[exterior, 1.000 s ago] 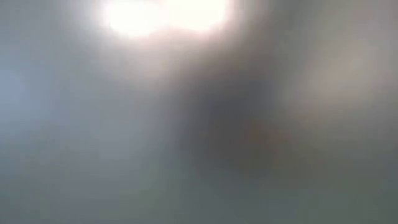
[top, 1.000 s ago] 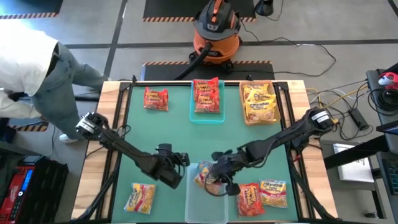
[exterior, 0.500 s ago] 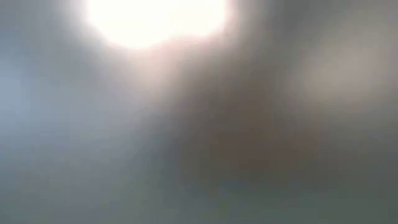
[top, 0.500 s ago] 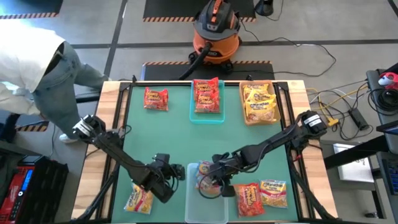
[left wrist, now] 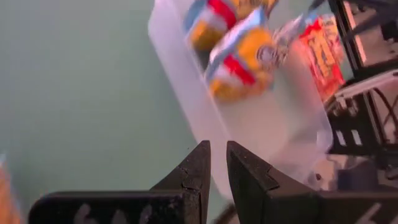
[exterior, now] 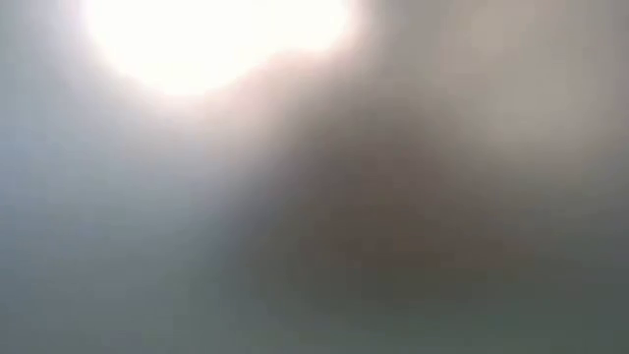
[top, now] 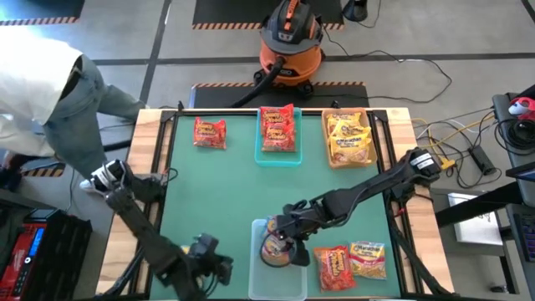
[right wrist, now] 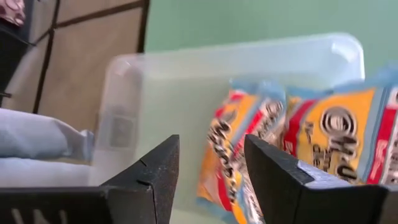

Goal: Sort Maruchan noodles
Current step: Put the blue noodle pack into the transparent bin

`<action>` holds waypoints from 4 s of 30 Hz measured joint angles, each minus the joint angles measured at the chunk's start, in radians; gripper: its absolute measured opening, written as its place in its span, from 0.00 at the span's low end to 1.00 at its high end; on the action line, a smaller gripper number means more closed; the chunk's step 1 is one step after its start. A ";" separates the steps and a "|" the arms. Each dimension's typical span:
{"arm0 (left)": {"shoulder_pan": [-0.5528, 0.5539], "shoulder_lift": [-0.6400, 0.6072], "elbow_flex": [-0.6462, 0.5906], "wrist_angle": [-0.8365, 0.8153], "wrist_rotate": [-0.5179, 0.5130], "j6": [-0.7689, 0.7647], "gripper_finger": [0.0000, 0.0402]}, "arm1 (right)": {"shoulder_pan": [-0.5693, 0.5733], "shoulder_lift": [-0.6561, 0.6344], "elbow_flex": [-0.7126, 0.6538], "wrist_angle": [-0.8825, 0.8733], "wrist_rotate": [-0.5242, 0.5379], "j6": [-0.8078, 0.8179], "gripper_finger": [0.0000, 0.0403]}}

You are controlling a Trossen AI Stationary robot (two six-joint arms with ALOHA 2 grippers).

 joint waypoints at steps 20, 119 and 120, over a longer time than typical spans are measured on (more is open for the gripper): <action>-0.087 0.194 0.248 -0.554 0.710 -0.311 0.09 | -0.022 -0.001 0.308 -0.359 -0.001 -0.213 0.33; 0.802 0.156 -0.080 0.100 0.321 0.530 0.09 | -0.489 -0.164 0.216 -0.444 0.269 -0.418 0.33; 0.800 0.154 -0.089 0.112 0.320 0.563 0.09 | -0.489 -0.164 0.216 -0.443 0.269 -0.418 0.33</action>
